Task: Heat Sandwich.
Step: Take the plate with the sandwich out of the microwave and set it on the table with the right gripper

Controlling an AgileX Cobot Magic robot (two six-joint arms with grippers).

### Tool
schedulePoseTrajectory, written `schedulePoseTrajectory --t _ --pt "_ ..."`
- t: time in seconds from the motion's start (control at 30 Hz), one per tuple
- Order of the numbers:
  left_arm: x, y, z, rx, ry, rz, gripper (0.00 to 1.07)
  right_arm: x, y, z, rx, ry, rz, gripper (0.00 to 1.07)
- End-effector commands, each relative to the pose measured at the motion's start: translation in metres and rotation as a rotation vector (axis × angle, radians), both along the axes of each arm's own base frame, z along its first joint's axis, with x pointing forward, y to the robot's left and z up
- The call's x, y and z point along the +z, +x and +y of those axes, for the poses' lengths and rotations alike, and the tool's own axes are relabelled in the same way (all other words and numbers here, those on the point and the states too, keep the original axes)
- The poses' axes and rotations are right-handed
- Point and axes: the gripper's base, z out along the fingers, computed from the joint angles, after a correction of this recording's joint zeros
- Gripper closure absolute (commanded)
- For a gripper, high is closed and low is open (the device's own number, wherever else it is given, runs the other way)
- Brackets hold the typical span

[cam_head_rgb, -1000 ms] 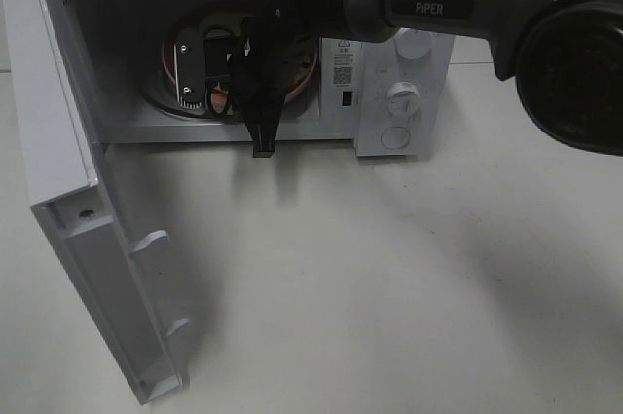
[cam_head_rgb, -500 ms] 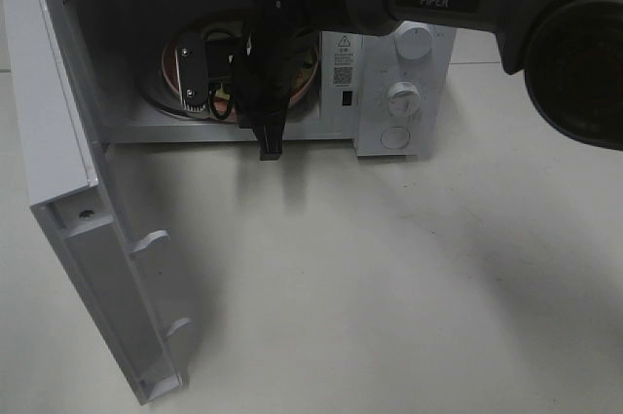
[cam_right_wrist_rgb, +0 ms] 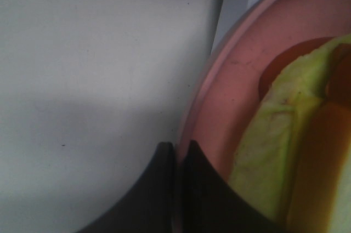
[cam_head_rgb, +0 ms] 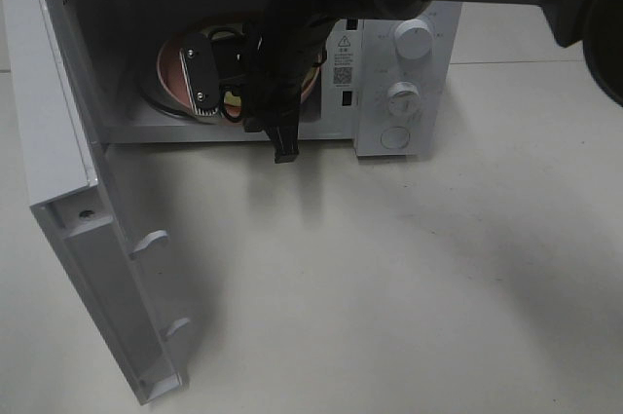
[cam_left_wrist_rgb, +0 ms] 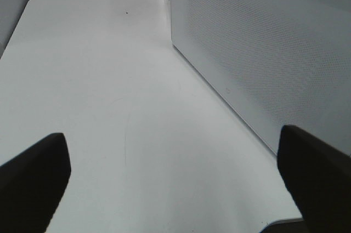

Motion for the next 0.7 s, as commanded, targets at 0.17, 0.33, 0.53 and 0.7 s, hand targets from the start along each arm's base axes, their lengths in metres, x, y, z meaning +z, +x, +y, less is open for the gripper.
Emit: schedulePoseTrajectory --t 0.17,0.33,0.53,0.7 --pt "-0.001 -0.002 0.0 0.004 -0.006 -0.023 0.09 0.022 -0.009 -0.004 0.017 0.036 -0.05 1.07" --pt "-0.001 -0.002 0.0 0.004 -0.006 -0.023 0.09 0.026 -0.016 -0.008 0.022 0.038 -0.04 1.07" --pt "-0.001 -0.002 0.0 0.004 -0.006 -0.023 0.09 0.026 -0.035 -0.01 0.064 0.025 -0.034 1.07" --pt "-0.001 -0.002 0.0 0.004 -0.006 -0.023 0.09 0.027 -0.046 -0.017 0.074 0.018 -0.032 1.07"
